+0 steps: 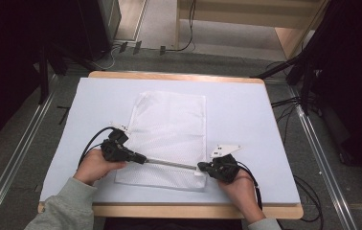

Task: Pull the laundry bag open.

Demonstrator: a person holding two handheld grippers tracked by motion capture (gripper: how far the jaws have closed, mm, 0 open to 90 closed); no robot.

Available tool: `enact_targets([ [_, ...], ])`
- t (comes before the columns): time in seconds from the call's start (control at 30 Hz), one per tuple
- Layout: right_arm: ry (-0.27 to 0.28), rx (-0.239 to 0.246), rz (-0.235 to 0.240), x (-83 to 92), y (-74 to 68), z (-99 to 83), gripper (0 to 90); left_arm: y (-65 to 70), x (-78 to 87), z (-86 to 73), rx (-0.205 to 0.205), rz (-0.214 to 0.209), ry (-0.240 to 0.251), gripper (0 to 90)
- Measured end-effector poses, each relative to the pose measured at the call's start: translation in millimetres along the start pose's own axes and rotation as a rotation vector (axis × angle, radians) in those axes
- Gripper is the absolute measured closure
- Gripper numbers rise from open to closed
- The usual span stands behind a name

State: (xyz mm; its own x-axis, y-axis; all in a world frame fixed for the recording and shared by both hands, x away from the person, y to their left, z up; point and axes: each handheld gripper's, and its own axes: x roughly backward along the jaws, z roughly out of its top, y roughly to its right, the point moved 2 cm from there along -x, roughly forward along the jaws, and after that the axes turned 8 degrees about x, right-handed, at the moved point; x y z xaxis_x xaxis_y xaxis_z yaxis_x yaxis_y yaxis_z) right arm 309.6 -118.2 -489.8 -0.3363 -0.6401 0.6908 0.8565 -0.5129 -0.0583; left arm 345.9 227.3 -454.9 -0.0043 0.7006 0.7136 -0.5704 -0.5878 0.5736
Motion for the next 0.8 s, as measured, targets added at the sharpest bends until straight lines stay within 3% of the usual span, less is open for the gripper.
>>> enact_targets([
  [0.27, -0.015, 0.018, 0.023, -0.7, 2.8, 2.5, 90.0, -13.0, 21.9, -15.7, 0.039, 0.058, 0.033, 88.2],
  [0.5, -0.020, 0.029, 0.043, -1.0, 5.0, 3.2, 90.0, -22.5, 39.9, -31.6, 0.083, 0.070, 0.071, 88.2],
  [0.67, -0.030, 0.027, 0.055, -1.2, 6.3, 4.4, 90.0, -33.0, 53.7, -42.5, 0.110, 0.108, 0.094, 88.2],
  [0.73, -0.035, 0.028, 0.058, -1.2, 6.9, 4.7, 90.0, -39.0, 60.1, -48.7, 0.125, 0.114, 0.105, 88.2],
  [0.8, -0.033, 0.026, 0.063, -2.0, 7.2, 5.4, 90.0, -42.3, 64.3, -54.0, 0.131, 0.089, 0.112, 88.2],
])
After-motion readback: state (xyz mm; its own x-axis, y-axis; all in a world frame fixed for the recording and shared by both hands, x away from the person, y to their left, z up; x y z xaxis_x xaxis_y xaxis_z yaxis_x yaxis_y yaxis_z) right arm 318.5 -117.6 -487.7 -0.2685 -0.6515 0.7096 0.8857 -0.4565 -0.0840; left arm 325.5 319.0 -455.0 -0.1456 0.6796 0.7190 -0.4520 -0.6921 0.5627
